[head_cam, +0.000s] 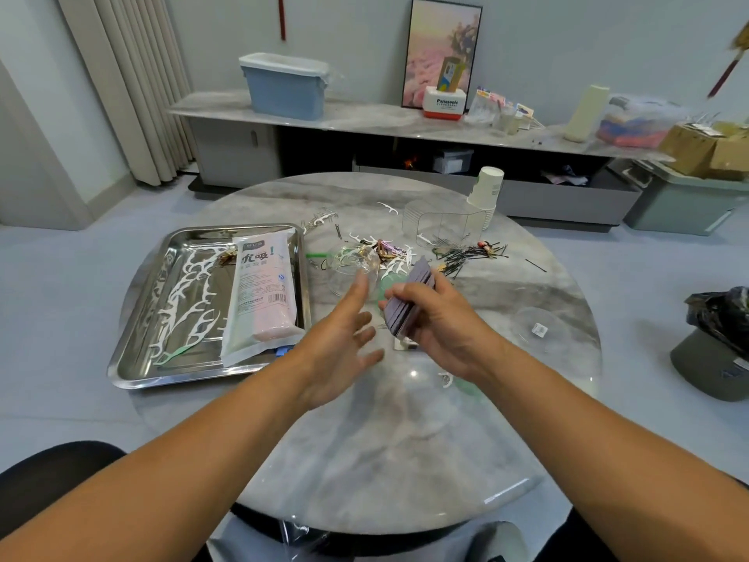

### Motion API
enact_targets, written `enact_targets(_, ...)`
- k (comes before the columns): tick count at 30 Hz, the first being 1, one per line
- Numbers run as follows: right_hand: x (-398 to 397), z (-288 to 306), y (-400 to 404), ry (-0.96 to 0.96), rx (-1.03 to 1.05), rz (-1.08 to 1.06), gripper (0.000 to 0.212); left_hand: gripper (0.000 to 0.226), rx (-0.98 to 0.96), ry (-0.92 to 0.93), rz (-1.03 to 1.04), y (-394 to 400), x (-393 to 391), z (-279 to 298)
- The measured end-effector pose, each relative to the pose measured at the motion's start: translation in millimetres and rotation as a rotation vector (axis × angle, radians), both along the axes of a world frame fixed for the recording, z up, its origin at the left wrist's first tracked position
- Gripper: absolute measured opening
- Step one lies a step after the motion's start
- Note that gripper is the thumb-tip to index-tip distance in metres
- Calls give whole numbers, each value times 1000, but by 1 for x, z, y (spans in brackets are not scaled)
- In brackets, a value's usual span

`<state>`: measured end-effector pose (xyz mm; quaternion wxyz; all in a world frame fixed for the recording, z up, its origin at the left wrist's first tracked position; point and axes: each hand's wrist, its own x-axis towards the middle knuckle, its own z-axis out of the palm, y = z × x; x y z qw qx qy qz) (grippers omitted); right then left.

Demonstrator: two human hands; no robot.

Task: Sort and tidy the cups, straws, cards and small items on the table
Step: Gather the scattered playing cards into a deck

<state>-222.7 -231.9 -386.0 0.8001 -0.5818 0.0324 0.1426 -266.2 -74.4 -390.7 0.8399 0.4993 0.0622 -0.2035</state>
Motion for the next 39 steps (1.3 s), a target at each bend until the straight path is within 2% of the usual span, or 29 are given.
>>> enact_targets(3, 6, 25, 0, -58, -125, 75, 58, 72, -158, -9, -154, 0, 11, 15)
enact_targets(6, 13, 44, -4, -61, -222, 133, 56, 63, -43, -85, -235, 2, 23, 34)
enact_targets(11, 15, 47, -5, -41, -251, 180, 52, 60, 123, -127, -315, 3, 42, 38)
enact_targets(15, 16, 31, 5, -49, -297, 83, 50, 40, 161, -131, -251, -8, 41, 25)
enact_targets(20, 17, 23, 3, -5, -160, 157, 58, 39, 138, -21, -113, -9, 41, 14)
enact_targets(22, 20, 21, 0, 24, -137, 79, 65, 35, 62, 27, -15, -6, 42, 12)
enact_targets(26, 24, 18, 1, 117, -226, 50, 40, 30, -37, 85, 95, -7, 39, 13)
enact_targets(32, 32, 19, -5, 129, -222, 33, 23, 28, -178, 167, 174, -3, 34, 19)
enact_targets(39, 25, 18, 2, 99, -178, 69, 20, 33, 31, 71, 292, 4, 32, 16)
